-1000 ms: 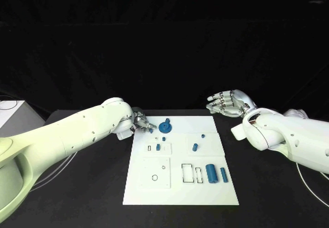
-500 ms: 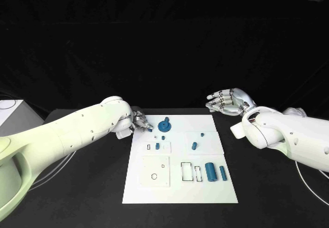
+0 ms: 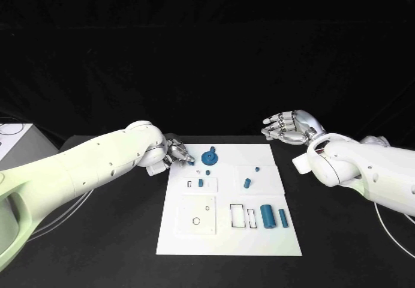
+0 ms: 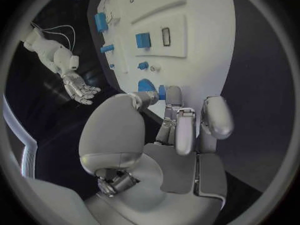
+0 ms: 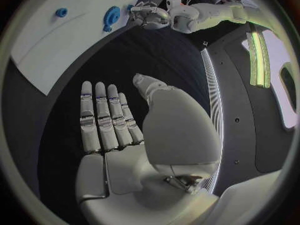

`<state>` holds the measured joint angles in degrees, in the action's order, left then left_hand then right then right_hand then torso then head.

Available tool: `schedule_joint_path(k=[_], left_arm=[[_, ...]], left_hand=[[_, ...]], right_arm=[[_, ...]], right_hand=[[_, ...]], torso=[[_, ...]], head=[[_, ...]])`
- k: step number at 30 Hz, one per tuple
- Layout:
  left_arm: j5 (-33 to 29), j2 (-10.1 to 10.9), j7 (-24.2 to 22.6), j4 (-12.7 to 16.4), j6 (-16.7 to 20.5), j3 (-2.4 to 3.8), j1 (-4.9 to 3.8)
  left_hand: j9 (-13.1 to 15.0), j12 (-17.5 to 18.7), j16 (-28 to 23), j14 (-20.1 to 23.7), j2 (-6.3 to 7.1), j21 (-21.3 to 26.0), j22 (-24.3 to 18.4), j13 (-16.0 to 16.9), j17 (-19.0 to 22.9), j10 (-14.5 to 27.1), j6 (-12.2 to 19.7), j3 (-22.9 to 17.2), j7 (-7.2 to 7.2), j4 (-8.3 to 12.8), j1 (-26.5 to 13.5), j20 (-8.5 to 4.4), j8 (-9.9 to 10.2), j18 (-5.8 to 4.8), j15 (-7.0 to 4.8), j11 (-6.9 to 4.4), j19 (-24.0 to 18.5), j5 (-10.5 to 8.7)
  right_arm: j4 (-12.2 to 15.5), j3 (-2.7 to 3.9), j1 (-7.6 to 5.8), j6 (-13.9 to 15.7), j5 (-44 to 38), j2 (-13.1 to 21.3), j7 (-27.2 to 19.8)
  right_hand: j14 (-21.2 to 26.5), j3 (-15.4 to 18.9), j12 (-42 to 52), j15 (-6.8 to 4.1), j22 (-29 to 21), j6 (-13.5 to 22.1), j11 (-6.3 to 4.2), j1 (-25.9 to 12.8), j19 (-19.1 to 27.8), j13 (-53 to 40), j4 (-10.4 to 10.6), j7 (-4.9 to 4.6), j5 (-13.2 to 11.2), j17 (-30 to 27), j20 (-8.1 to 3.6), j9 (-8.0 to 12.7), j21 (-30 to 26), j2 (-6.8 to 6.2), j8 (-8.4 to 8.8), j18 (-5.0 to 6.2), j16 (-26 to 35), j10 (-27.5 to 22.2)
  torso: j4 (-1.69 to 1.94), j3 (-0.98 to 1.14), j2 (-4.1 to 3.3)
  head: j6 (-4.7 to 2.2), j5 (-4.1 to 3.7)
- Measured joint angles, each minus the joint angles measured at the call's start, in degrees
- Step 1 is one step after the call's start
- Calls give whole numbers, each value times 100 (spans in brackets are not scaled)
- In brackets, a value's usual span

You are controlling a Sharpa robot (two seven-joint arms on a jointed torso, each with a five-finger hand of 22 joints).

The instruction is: Assemble the parts on the task board

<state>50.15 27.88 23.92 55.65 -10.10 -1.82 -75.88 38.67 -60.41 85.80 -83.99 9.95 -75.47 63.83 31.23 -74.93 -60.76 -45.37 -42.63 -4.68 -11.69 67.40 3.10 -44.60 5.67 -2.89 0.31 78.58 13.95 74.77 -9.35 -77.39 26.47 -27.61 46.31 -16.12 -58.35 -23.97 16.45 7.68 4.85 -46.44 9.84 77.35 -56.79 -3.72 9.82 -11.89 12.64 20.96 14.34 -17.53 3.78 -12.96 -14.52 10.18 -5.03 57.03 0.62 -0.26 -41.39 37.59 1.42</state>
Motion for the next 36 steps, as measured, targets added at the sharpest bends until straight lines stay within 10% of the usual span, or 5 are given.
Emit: schedule_joint_path(k=[15,36], left_arm=[[-286,649,11,1159,340,10,-2],[652,960,78,1947,1021,-223,98]], left_hand=[[173,-699,111,4,239,-236,392,1208,0,-789,-224,34,128,129,-495,-170,-284,1,-163,-193,171,1403],[204,-815,139,5,322,-302,529,1465,0,-963,-301,-56,134,218,-623,-196,-364,-91,-203,-244,241,1574]], right_arm=[[-72,0,1,-3,0,13,0],[-80,0,41,-11,-53,39,-11]], right_hand=[[-21,0,0,21,-16,0,0,-22,0,0,0,0,23,-17,0,5,0,22,0,0,0,0],[-21,-17,0,21,-32,0,0,-22,0,-1,-17,0,46,-37,0,10,0,22,0,0,0,0]], torso=[[48,25,61],[86,25,116]], head=[[-1,-49],[99,61]])
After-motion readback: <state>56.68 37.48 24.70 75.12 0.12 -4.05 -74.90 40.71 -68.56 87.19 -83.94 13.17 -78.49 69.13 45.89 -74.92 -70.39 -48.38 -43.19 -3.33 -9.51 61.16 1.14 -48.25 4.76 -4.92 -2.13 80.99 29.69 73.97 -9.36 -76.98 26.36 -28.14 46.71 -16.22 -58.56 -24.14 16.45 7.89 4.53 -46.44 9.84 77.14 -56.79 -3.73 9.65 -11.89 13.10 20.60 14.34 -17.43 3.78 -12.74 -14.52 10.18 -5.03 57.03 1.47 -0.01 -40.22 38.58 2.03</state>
